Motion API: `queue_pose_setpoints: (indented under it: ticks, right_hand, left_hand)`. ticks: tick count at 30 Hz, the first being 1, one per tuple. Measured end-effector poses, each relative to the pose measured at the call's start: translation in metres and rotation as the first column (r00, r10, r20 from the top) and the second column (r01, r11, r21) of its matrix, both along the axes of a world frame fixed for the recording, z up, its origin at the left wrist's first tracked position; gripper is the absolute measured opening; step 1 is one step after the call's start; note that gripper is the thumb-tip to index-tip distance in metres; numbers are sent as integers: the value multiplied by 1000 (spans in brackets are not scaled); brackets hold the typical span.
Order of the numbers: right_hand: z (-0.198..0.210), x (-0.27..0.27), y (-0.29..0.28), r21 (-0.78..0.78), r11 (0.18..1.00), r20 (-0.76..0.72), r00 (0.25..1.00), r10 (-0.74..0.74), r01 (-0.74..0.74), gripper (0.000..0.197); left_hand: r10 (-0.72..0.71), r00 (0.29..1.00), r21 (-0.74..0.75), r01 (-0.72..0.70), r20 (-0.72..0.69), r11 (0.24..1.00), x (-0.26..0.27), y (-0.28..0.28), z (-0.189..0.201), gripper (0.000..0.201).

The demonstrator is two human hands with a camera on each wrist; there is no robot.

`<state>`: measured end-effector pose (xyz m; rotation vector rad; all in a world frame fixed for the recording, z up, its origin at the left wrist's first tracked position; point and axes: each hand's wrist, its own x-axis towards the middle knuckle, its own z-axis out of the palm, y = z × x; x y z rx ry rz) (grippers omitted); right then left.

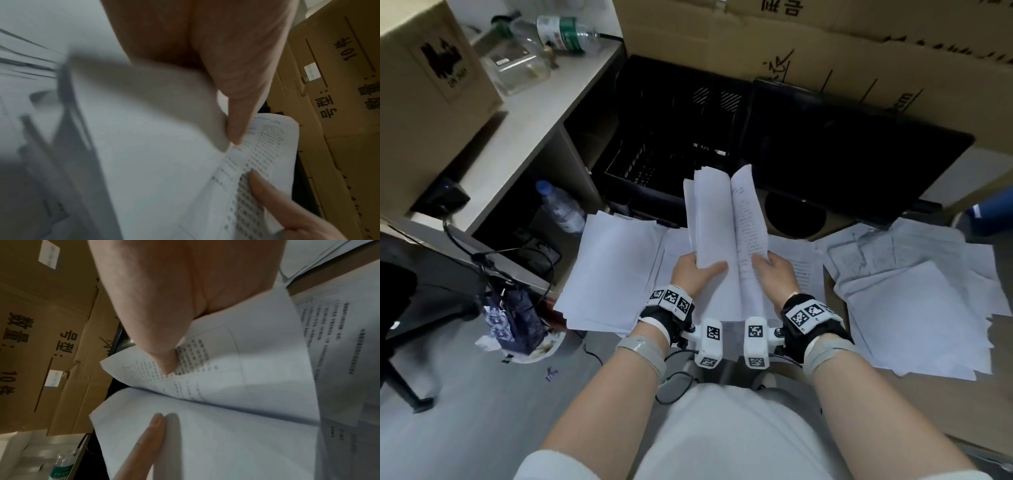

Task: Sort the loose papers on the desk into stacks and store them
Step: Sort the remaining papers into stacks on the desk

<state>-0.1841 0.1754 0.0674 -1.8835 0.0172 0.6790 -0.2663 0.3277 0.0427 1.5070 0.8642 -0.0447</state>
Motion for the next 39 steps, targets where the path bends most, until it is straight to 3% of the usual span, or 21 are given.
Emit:
queue_pose_setpoints:
  ticks: [3,7,14,17,22,26,29,32,35,37,39]
  right_hand:
    - [-3,5,-15,-7,1000,-19,1000,1,-1,19]
    - [-11,17,-50,-103,992,23,997,-71,73,24]
    - [-27,31,-121,-298,953,24,998,-54,59,22]
    - [-44,38,-151,-351,934,13,998,-62,63,21]
    - [-77,45,-180,-395,918,-100,992,-77,32,38]
    - [-83,48,-184,-436,899,-139,990,-27,-36,36]
    - [-89,51,-180,-411,910,-97,995,23,-61,36]
    - [-111,58,-176,-402,911,67,989,131,-94,44]
    - [-106,62,-162,-472,877,202,958,205,-88,37]
    - [-86,61,-150,-562,826,148,977,155,-46,51]
    - [-72,59,-135,-507,860,50,994,92,-54,64]
  left_hand:
    - [26,999,3,-25,-31,1000,3,-15,0,42]
    - [153,986,27,-151,-61,988,9,-32,-3,45]
    - [153,980,43,-148,-124,988,20,-83,-11,44]
    - [266,949,109,-250,-170,962,19,-103,-18,45]
    - [413,881,211,-369,-230,905,8,-122,-28,49]
    - [462,844,236,-407,-271,882,-1,-134,-31,59]
    - [490,834,253,-431,-255,866,-5,-137,-32,52]
    - [495,837,253,-440,-232,862,-6,-136,-28,45]
    - [450,857,216,-404,-252,889,-5,-133,-26,40]
    - [409,873,201,-365,-266,909,-6,-132,-27,28]
    - [377,885,220,-324,-272,920,-7,-132,-30,23]
